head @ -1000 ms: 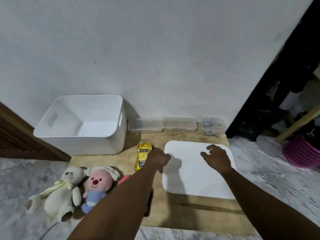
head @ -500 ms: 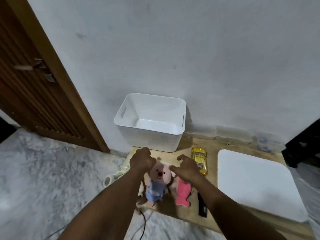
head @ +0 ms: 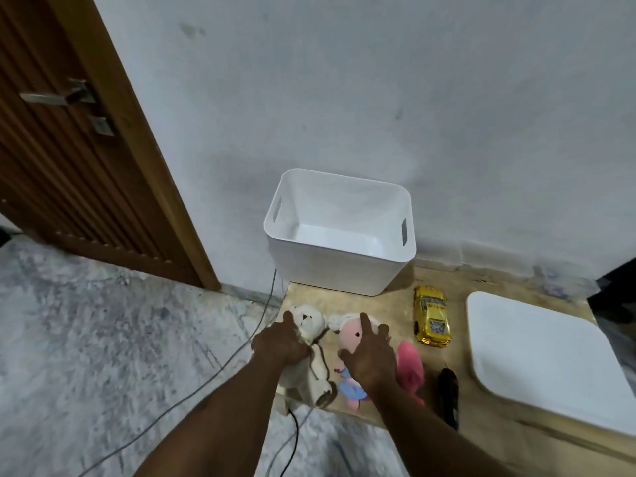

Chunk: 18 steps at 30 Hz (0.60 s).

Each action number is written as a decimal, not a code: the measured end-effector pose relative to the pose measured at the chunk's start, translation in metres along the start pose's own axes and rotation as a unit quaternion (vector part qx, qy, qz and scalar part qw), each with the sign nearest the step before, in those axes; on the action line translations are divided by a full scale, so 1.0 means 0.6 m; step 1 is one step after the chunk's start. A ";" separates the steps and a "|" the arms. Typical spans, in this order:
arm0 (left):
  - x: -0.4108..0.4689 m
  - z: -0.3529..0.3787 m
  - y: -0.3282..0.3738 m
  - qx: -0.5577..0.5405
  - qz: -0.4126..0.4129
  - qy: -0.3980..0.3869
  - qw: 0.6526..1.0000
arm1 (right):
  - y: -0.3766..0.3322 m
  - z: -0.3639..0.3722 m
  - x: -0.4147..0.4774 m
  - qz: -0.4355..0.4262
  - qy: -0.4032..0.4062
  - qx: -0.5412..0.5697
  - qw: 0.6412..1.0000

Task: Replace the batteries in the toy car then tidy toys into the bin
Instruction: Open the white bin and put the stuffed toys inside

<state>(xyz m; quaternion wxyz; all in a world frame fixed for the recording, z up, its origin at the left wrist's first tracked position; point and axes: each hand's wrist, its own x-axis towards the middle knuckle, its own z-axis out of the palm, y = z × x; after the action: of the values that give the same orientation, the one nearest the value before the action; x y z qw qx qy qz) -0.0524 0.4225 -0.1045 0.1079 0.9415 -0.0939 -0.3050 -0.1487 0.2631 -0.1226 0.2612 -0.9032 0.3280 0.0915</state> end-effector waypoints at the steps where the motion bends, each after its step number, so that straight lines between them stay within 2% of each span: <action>1: 0.001 0.001 0.000 -0.001 0.001 0.007 1.000 | 0.000 0.001 -0.002 -0.002 0.006 0.005 1.000; 6: -0.014 -0.041 -0.006 -0.082 -0.001 0.040 0.996 | -0.026 -0.036 -0.023 -0.007 0.059 0.030 0.998; 10: -0.045 -0.125 -0.002 -0.110 0.036 0.089 0.989 | -0.071 -0.102 -0.041 -0.036 0.115 0.064 0.991; 18: -0.081 -0.308 0.045 -0.184 0.115 0.208 0.954 | -0.172 -0.252 -0.035 -0.123 0.234 0.156 0.952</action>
<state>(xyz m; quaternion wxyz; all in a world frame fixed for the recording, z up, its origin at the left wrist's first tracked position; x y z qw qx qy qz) 0.0156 0.4352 0.0760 0.3304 0.9310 -0.1190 -0.0998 -0.0996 0.2610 0.0548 0.3242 -0.8805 0.2763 -0.2078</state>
